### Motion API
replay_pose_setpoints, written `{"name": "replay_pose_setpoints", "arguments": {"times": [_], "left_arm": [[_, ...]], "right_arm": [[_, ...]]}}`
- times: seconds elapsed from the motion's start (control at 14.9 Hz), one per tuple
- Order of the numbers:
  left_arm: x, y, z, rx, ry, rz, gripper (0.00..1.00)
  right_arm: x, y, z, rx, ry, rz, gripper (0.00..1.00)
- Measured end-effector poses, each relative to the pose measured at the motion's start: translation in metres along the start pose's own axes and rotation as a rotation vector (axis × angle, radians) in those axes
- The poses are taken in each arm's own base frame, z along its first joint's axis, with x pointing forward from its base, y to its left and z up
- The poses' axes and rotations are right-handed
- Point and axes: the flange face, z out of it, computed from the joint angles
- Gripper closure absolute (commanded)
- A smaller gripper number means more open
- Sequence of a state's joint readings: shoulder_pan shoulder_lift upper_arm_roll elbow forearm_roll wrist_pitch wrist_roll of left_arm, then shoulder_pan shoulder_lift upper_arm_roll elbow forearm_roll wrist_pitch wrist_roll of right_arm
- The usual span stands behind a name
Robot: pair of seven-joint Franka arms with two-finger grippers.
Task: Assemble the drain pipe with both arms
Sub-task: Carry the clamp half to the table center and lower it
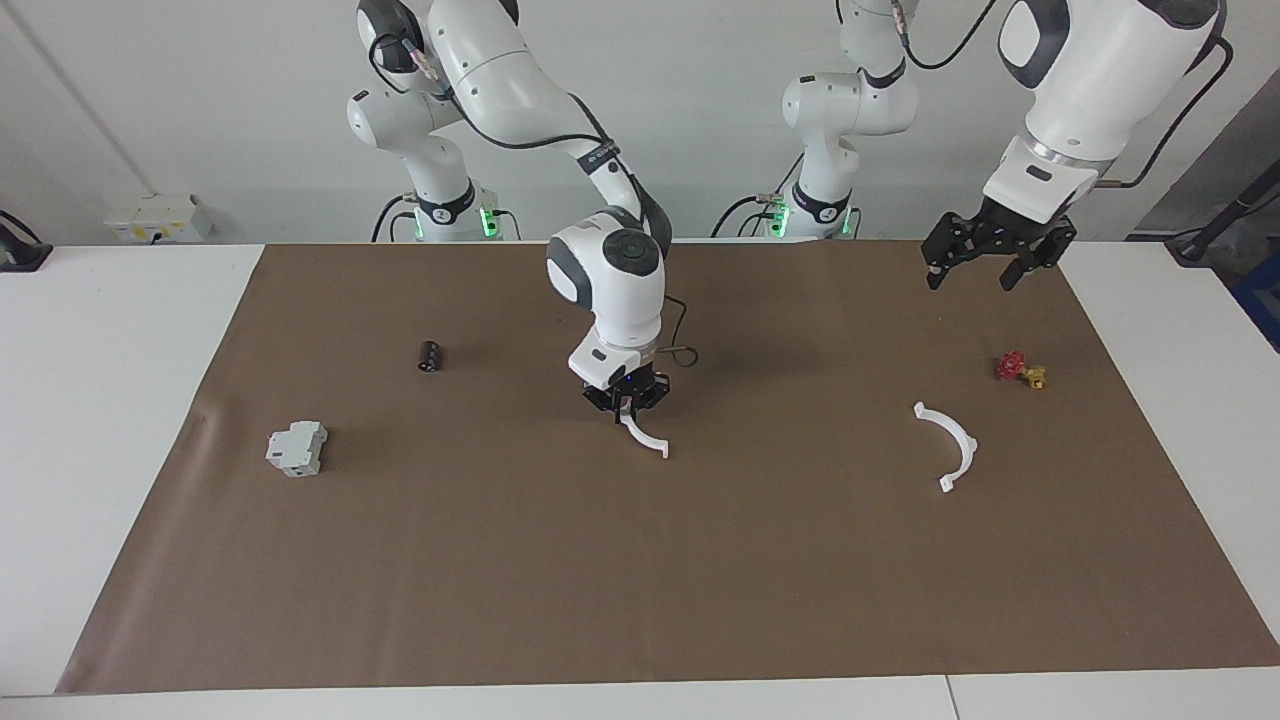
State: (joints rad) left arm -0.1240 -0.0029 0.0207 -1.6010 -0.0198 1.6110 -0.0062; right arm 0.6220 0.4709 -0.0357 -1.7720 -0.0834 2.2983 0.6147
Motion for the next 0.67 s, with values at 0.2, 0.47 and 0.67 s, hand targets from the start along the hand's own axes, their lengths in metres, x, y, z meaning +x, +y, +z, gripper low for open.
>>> {"name": "replay_pose_setpoints", "arguments": {"times": [0.2, 0.47, 0.67], "left_arm": [[0.0000, 0.0000, 0.0000, 0.000, 0.000, 0.000, 0.00], [0.0000, 0.0000, 0.0000, 0.000, 0.000, 0.000, 0.00], [0.0000, 0.0000, 0.0000, 0.000, 0.000, 0.000, 0.00]], "right_arm": [[-0.0005, 0.0008, 0.0013, -0.002, -0.002, -0.034, 1.00], [-0.0008, 0.0016, 0.0026, -0.002, -0.002, -0.055, 1.00], [-0.0008, 0.0012, 0.0024, 0.000, 0.000, -0.029, 1.00]]}}
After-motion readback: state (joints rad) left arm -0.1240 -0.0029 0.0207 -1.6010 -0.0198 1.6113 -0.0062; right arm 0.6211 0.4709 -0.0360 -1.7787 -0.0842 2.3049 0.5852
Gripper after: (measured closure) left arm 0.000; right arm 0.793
